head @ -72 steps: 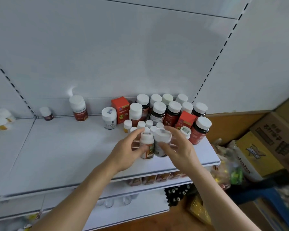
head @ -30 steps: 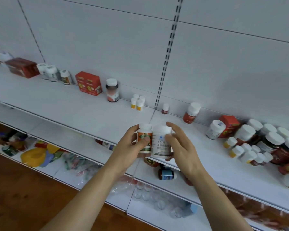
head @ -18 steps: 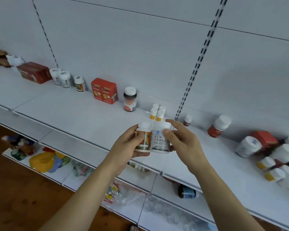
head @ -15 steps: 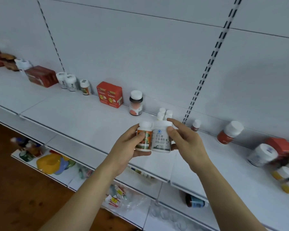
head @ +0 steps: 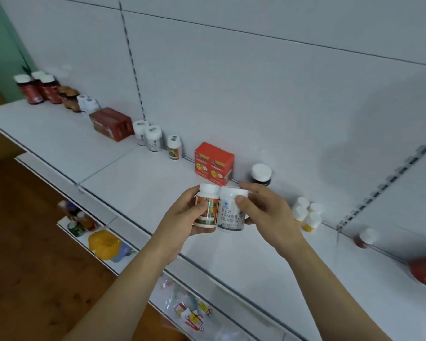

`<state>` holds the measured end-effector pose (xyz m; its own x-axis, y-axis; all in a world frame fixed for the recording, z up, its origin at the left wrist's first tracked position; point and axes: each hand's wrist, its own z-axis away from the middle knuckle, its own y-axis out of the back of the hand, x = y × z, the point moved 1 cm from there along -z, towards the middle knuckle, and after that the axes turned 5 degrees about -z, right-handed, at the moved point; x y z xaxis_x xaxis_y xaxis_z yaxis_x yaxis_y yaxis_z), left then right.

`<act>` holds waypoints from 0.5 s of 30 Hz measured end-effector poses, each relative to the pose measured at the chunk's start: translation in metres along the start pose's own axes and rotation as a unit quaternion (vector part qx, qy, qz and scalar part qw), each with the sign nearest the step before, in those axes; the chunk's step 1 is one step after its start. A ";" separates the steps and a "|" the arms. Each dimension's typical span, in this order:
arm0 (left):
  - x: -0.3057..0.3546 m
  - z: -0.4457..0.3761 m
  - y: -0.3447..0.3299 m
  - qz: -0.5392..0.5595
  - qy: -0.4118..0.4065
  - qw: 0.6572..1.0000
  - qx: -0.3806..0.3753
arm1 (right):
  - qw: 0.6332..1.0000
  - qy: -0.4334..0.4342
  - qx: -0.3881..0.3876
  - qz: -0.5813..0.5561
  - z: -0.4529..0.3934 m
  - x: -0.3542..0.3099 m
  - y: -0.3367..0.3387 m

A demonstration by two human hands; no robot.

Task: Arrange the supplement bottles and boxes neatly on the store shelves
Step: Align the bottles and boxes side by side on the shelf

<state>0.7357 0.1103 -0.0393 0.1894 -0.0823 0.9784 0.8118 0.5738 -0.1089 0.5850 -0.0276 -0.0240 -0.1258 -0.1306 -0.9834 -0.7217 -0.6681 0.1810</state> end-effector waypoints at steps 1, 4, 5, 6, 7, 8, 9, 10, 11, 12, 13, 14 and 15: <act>0.002 -0.005 0.013 0.005 -0.003 1.000 0.003 | 1.000 0.003 -0.001 0.005 -0.008 -0.003 -0.012; 0.008 -0.020 0.058 0.020 -0.006 1.000 0.014 | 1.000 0.010 -0.003 0.008 -0.030 -0.013 -0.053; 0.010 -0.025 0.076 0.020 -0.006 1.000 0.015 | 1.000 0.010 -0.005 0.015 -0.037 -0.016 -0.069; 0.012 -0.029 0.094 0.020 -0.004 1.000 0.013 | 1.000 0.009 -0.006 0.027 -0.042 -0.019 -0.085; 0.015 -0.033 0.112 0.019 -0.003 1.000 0.011 | 0.999 0.008 -0.006 0.042 -0.046 -0.021 -0.102; 0.019 -0.037 0.130 0.021 -0.004 1.000 0.008 | 0.999 0.008 -0.006 0.053 -0.051 -0.024 -0.118; 0.022 -0.041 0.147 0.024 -0.002 1.000 0.006 | 0.998 0.007 -0.004 0.059 -0.056 -0.027 -0.134; 0.025 -0.045 0.163 0.028 0.003 1.000 0.003 | 0.998 0.004 0.000 0.059 -0.061 -0.030 -0.149; 0.028 -0.048 0.179 0.030 0.008 1.000 -0.001 | 0.998 0.002 0.005 0.058 -0.065 -0.032 -0.164; 0.032 -0.052 0.193 0.030 0.011 0.999 -0.006 | 0.998 0.004 0.011 0.055 -0.070 -0.035 -0.178; 0.034 -0.056 0.206 0.030 0.012 0.999 -0.011 | 0.998 0.006 0.016 0.053 -0.074 -0.038 -0.190; 0.036 -0.060 0.218 0.029 0.013 0.999 -0.016 | 0.998 0.005 0.021 0.053 -0.079 -0.040 -0.201; 0.038 -0.064 0.229 0.028 0.013 0.999 -0.019 | 0.998 0.002 0.025 0.055 -0.084 -0.042 -0.211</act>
<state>0.9641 0.1862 -0.0386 0.2490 -0.0727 0.9658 0.8195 0.5473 -0.1701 0.7997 0.0576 -0.0203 -0.2022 -0.2042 -0.9578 -0.7372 -0.6121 0.2861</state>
